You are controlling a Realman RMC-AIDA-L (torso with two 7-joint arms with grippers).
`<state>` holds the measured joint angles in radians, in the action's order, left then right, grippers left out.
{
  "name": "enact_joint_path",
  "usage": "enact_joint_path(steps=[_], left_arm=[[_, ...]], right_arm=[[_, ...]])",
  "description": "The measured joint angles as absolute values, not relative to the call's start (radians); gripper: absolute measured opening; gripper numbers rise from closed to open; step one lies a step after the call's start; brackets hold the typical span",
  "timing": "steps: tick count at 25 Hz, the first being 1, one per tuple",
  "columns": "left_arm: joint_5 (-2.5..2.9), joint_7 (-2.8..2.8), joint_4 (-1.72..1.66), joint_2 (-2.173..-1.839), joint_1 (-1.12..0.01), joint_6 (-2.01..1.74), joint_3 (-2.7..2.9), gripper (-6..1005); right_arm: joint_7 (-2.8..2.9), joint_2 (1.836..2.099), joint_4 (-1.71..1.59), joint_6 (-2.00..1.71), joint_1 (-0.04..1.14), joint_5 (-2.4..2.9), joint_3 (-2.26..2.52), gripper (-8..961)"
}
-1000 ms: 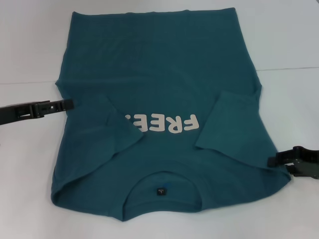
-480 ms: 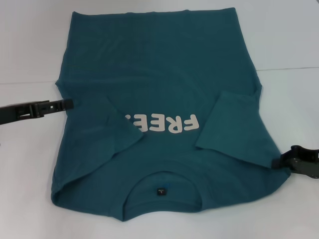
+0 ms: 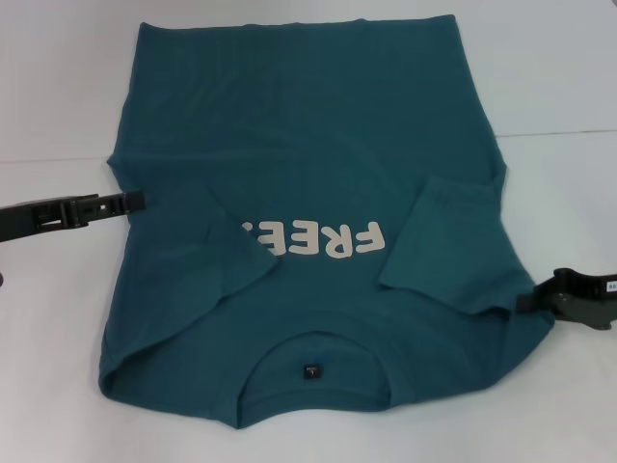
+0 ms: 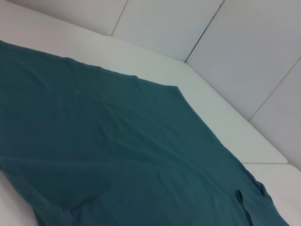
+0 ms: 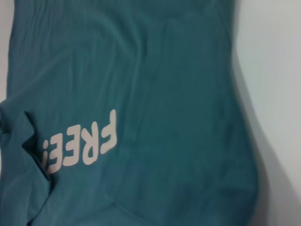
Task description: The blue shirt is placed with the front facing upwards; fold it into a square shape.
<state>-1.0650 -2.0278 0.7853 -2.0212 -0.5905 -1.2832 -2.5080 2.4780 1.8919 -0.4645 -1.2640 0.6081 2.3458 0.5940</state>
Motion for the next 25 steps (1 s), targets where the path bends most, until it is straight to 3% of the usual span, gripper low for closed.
enact_joint_path(steps=[11,25], left_arm=[[-1.069,-2.0,0.796,-2.048,-0.576,-1.249,-2.52,898],[-1.063,-2.138,0.877,-2.031,-0.499,-1.299,-2.528,898]], right_arm=[[2.452,1.908,-0.466,-1.269,0.673,2.349,0.597,37],[2.451,1.912,-0.49,-1.262,0.677,2.35,0.62,36]])
